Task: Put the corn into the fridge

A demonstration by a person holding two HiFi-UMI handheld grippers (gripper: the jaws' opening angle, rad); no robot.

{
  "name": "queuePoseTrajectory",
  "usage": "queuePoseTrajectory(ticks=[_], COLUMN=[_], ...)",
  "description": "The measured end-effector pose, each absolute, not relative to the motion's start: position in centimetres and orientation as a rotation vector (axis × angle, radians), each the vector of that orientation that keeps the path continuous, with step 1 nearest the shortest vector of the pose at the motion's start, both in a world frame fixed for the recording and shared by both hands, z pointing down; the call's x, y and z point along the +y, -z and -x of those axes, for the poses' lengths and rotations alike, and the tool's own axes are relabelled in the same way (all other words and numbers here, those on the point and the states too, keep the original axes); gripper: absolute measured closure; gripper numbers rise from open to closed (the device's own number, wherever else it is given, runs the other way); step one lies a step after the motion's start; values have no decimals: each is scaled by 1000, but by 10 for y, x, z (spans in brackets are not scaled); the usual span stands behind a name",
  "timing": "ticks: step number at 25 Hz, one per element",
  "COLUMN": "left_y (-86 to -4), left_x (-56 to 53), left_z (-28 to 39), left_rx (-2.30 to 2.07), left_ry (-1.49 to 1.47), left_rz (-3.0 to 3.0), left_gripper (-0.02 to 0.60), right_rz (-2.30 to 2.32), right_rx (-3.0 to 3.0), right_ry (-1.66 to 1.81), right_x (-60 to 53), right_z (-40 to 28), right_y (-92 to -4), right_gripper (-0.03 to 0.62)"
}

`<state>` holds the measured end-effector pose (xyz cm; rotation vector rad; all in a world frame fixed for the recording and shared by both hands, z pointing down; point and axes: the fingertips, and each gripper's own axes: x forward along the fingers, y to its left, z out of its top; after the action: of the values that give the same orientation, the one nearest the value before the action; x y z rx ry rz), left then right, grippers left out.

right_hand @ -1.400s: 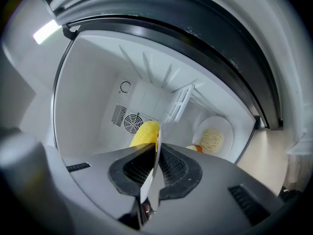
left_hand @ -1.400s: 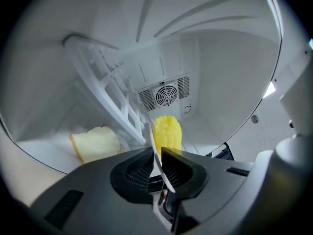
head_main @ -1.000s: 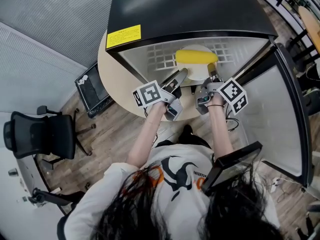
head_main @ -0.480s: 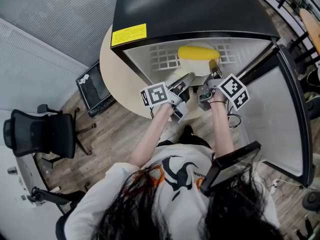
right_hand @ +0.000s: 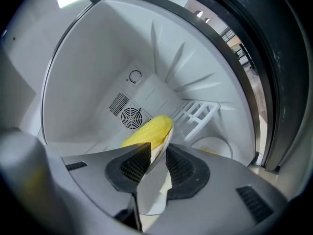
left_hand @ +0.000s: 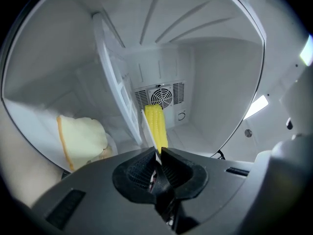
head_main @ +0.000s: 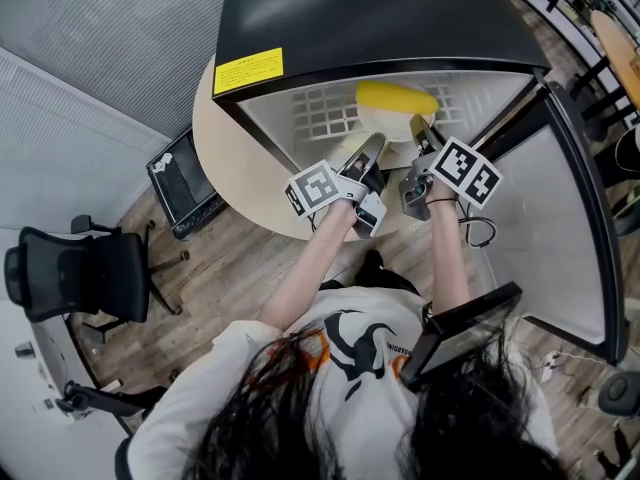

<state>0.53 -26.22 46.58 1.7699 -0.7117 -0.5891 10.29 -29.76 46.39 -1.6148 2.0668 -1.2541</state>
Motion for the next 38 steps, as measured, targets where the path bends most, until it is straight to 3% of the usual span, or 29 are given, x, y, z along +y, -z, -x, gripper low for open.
queuePoseTrajectory(ticks=[24,26,29,32,33,35,38], left_y=[-470,-467,-462,-469,-472,-476,-475], left_x=[-277,-273,-268,-264,-263,-262,-263], left_z=[-3,-7,-17,-32,-37,-47,-49], left_rx=[-789,-766,-723,-655,-629,-599,-586], left_ry=[586,549,486,461,455,452,503], left_rz=[-1763,-1817,-1879,-1835,-1821,-1808,-1763], left_gripper=[549,539,473,471,472,543,551], right_rz=[1756,1763,1765,1750,1745,1735,1718], right_rx=[2075,2047,2034,2045,2058,2091,2127], right_ry=[1259,1259,1261,1275,1276,1281,1304], right_x=[-277,-278,-280,-281,-282,-283,-283], right_z=[-102,-104,-104,-100,-99,-99,-100], right_y=[-473,-474,-474,-475,-475,-475,-474], right_gripper=[457,457,457,457,457,457,457])
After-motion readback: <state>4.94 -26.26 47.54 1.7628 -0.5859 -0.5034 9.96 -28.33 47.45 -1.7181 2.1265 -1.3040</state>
